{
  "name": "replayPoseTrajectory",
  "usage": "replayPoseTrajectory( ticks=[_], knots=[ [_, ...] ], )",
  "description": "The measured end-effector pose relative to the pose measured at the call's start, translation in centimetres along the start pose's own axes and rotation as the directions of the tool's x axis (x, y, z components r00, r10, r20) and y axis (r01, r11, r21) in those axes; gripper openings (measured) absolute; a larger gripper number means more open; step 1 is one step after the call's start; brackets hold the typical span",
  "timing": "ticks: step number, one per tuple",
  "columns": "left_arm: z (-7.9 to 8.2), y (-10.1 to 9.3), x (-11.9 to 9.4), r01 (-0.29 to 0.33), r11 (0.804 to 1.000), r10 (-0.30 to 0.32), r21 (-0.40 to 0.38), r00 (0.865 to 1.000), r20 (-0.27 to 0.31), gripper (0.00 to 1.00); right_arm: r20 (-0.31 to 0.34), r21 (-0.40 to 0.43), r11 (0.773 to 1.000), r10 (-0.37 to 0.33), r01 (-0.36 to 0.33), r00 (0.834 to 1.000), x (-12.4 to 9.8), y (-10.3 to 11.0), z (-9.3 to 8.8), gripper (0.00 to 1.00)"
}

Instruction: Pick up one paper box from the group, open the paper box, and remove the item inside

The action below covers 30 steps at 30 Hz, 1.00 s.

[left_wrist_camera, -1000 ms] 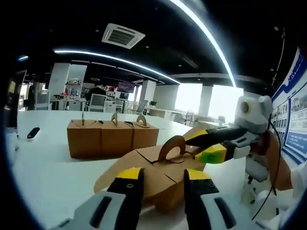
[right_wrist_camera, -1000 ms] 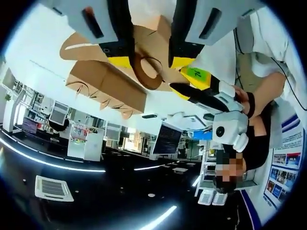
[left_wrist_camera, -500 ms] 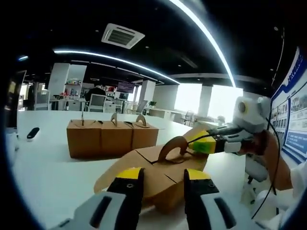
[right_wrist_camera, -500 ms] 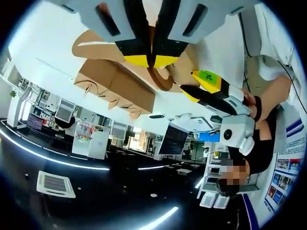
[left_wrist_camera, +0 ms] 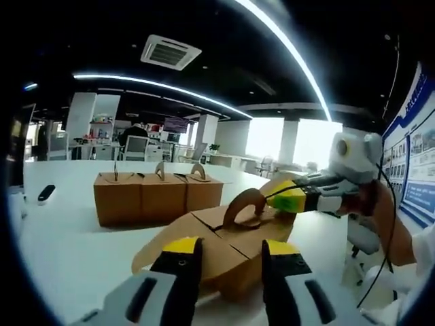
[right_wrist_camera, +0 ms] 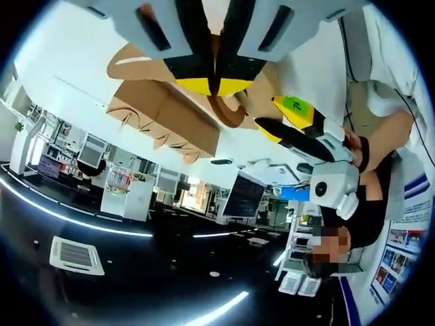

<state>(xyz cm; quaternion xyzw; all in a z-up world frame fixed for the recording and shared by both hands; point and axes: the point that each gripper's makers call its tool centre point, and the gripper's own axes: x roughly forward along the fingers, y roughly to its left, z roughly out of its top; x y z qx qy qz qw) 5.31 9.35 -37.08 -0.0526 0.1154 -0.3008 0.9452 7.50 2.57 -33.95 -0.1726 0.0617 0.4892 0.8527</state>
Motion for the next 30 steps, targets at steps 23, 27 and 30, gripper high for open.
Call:
replayPoseTrajectory(
  ticks=[23,27,30],
  knots=[
    [-1.0,-0.2,0.1,-0.013,0.999,0.015,0.048,0.999,-0.043,0.44,0.045,-0.017,1.0,0.013,-0.012,0.999,-0.8,0.5,1.6,0.02],
    [-0.9,-0.3,0.2,-0.013,0.999,0.015,0.052,0.999,-0.044,0.44,0.053,-0.024,1.0,0.011,-0.01,0.999,-1.1,0.5,2.1,0.02],
    [-0.9,-0.3,0.2,-0.012,0.999,0.014,0.05,0.999,-0.045,0.43,0.06,-0.027,1.0,0.01,-0.009,0.998,-1.4,0.5,2.4,0.02]
  ],
)
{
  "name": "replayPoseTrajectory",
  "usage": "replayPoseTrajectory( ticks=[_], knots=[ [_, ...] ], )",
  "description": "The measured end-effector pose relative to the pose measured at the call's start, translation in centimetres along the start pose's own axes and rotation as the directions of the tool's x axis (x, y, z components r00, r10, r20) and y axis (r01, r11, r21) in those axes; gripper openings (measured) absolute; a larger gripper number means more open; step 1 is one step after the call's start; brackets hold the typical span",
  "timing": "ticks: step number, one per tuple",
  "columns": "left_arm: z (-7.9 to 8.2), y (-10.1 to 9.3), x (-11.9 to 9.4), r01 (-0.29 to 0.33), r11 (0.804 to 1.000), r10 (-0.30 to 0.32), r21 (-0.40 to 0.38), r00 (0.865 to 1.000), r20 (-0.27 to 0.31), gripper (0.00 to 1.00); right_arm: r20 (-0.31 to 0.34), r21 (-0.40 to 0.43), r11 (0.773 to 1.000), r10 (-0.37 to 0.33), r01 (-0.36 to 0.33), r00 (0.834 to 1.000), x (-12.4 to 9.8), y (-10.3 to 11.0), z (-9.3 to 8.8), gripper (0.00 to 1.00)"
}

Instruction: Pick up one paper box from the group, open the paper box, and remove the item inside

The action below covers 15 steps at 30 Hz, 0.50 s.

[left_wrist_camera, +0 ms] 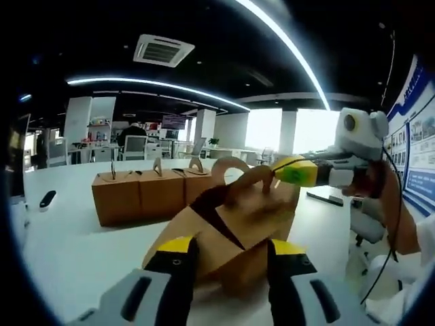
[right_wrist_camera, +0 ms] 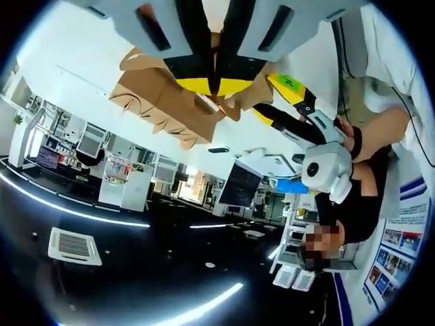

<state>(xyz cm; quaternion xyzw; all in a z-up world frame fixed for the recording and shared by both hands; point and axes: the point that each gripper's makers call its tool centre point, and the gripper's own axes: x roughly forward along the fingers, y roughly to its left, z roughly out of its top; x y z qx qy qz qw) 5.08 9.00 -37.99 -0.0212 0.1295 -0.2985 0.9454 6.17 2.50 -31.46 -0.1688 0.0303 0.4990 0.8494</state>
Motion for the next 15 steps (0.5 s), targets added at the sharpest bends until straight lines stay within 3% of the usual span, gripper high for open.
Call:
replayPoseTrajectory(
  ticks=[15],
  knots=[
    [0.0,0.0,0.0,-0.005,1.0,0.005,-0.008,1.0,0.001,0.43,0.028,-0.016,1.0,0.024,-0.024,0.999,-1.3,1.4,1.2,0.03]
  ],
)
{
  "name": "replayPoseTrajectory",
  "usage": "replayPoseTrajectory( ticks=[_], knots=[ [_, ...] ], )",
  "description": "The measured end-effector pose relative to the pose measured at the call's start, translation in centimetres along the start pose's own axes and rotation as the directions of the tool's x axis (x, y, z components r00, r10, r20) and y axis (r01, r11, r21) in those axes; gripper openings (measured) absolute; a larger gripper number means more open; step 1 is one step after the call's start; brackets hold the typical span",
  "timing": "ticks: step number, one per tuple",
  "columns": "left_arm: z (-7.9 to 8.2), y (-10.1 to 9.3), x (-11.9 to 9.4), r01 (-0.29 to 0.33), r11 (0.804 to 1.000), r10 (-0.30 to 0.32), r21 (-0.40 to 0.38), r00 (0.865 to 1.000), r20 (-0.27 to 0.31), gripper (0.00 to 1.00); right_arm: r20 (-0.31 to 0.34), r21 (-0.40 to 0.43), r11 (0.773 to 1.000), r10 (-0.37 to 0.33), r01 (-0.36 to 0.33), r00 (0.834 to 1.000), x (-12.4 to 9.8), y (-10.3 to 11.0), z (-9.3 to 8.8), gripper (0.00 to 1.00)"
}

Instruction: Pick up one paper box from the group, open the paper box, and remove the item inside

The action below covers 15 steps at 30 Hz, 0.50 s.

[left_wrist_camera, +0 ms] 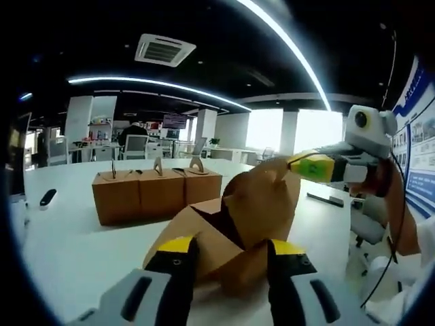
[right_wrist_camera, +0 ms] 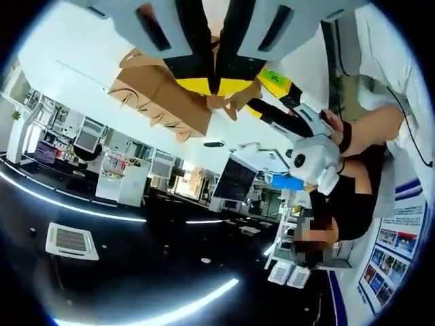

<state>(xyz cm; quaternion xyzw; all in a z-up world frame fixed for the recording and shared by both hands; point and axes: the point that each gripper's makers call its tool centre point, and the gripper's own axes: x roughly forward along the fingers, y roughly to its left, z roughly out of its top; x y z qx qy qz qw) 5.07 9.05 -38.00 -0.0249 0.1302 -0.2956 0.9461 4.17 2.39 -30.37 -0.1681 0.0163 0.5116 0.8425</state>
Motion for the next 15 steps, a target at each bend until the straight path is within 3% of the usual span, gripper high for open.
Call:
replayPoseTrajectory(
  ticks=[15],
  knots=[
    [-0.4,-0.1,0.1,-0.017,1.0,0.018,-0.01,0.999,0.04,0.44,0.05,0.053,0.994,0.088,-0.09,0.995,-2.1,2.2,0.5,0.03]
  ],
)
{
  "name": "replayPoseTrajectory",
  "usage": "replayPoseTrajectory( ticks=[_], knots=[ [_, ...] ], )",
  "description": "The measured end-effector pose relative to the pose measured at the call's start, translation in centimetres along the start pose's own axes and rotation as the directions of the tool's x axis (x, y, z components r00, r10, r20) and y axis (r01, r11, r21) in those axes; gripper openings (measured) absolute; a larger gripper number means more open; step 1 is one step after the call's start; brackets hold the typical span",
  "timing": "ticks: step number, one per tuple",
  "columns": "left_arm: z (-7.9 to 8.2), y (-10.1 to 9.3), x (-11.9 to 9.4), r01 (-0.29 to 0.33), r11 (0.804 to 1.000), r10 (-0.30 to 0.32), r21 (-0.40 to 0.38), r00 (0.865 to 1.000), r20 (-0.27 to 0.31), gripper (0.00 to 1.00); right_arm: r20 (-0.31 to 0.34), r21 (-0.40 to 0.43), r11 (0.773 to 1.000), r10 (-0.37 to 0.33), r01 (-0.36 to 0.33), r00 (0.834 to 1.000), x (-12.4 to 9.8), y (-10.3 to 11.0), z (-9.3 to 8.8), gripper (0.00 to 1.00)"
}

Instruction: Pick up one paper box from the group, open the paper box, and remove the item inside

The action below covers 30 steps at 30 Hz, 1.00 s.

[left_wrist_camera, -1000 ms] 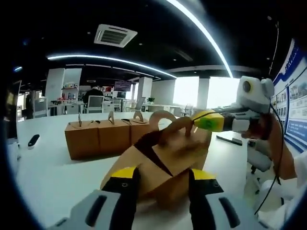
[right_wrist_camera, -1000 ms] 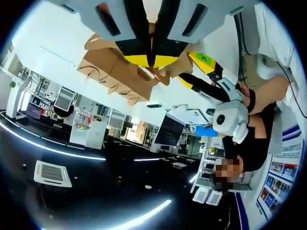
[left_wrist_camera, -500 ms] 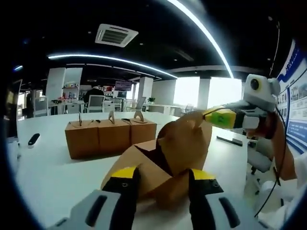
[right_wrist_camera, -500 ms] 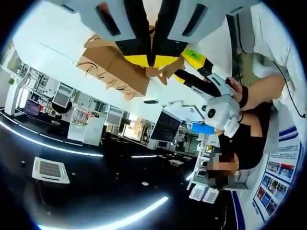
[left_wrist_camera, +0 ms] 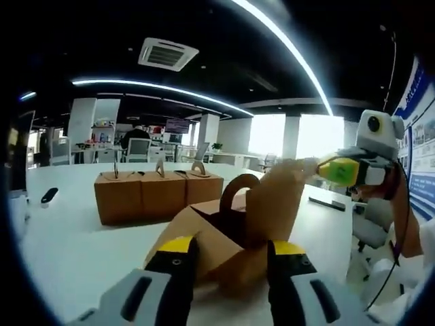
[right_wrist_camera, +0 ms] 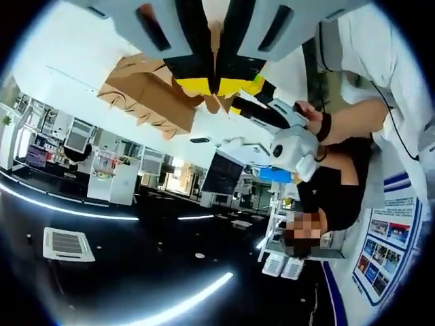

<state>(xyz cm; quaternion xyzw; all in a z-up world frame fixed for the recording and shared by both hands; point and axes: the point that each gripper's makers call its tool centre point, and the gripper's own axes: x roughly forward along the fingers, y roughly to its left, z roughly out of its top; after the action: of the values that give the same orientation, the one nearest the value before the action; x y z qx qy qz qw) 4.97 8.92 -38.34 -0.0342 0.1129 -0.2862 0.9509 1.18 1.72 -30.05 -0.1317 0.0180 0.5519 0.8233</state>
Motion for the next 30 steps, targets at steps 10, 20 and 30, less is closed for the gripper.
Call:
replayPoseTrajectory(
  ticks=[10,20,30],
  knots=[
    [-0.4,-0.2,0.1,0.015,0.999,-0.015,0.05,1.0,-0.002,0.44,0.004,0.04,0.998,0.043,-0.043,0.999,-0.9,1.6,-1.1,0.03],
    [-1.8,-3.0,-0.5,0.234,0.972,-0.233,-0.002,0.97,-0.07,0.77,-0.03,0.035,0.996,0.083,-0.082,0.996,-1.1,3.4,-2.8,0.03],
    [-0.7,-3.4,-1.9,0.341,0.929,-0.342,-0.142,0.939,0.019,0.84,-0.125,0.02,0.992,0.123,-0.121,0.984,-0.7,4.8,-6.1,0.02]
  ],
)
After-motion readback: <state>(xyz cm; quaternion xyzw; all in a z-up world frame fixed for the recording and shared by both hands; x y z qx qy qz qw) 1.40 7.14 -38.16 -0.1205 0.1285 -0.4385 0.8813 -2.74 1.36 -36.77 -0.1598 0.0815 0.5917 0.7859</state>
